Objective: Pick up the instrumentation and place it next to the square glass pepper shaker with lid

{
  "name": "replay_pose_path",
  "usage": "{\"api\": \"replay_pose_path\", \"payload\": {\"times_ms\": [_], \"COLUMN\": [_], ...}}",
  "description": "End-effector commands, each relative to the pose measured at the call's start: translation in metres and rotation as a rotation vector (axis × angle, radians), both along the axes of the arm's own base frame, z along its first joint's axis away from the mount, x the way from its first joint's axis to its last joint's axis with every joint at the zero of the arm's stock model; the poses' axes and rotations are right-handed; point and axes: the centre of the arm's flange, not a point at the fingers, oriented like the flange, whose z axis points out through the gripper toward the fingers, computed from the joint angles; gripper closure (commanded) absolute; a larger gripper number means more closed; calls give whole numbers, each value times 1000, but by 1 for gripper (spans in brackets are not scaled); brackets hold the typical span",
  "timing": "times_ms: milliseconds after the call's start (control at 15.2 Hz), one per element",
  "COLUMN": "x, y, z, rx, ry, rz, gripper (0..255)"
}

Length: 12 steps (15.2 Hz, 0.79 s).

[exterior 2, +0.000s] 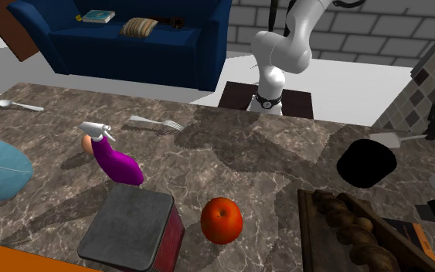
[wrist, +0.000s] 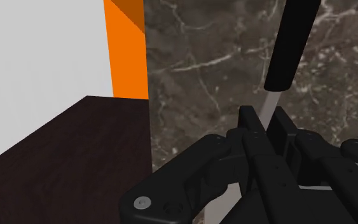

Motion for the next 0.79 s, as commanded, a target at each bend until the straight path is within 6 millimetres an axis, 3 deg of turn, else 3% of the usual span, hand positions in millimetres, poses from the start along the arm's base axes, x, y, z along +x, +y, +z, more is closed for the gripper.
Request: {"api": "replay_pose_path", "payload": {"times_ms": [0, 396, 726], "x": [-1, -1, -1], "y": [1, 1, 1], "z": [-11, -43, -43], "rx": [0, 0, 0], "ry": [0, 0, 0], "rz": [0, 0, 0], "gripper": [255, 255, 255]}}
